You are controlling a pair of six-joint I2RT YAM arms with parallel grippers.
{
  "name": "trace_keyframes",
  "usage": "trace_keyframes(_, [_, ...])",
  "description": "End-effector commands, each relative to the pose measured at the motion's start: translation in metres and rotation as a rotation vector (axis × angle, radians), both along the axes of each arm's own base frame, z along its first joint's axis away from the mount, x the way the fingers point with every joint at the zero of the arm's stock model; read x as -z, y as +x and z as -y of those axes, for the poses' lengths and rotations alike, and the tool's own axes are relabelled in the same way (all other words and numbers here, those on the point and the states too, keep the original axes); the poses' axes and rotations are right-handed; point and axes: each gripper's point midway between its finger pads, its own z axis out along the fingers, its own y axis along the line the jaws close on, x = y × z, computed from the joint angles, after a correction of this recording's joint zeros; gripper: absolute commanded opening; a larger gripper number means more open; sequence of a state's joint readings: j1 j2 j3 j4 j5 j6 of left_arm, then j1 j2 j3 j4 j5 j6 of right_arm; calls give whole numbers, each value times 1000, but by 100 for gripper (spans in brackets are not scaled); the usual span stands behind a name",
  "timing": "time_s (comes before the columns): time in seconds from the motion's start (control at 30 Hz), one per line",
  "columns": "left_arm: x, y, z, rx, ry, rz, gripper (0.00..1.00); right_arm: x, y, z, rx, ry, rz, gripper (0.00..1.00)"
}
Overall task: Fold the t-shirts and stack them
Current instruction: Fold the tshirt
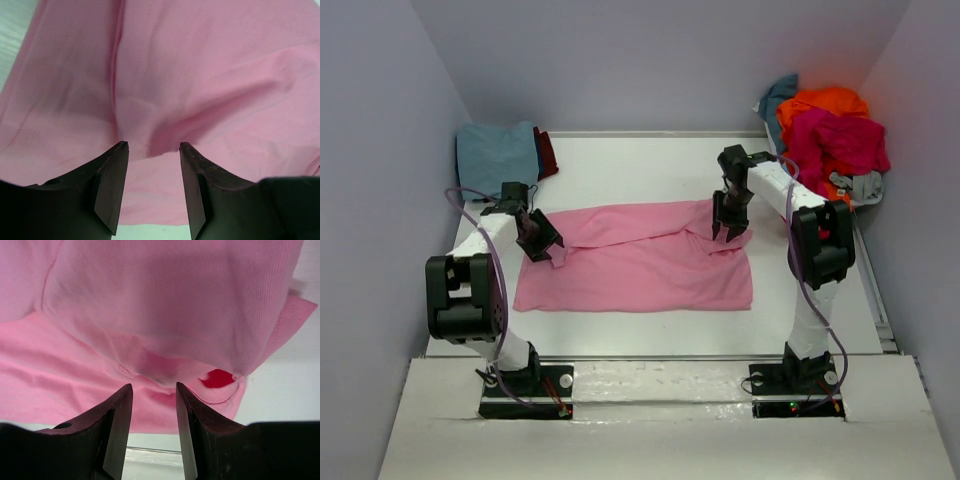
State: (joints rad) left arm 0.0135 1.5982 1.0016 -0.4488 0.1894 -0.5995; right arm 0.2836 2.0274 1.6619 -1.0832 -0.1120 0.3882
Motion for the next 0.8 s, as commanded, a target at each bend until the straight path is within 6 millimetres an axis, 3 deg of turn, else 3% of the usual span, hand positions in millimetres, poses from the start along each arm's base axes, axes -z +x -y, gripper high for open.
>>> trace_keyframes(0.0, [-18,-9,-7,1,-35,66,57,-16,5,-4,-11,9,67,46])
trace_keyframes(0.2, [-23,-16,-8,14,-38,82,57,-15,3,-3,-11,8,64,46])
trace_keyframes(0.4, [-8,-21,2,23,-114,62,57,-18,4,-3,-10,7,72,46])
trace_keyframes(0.77, [7,-29,2,19,-116,46,57,-16,-1,-1,-2,2,67,46])
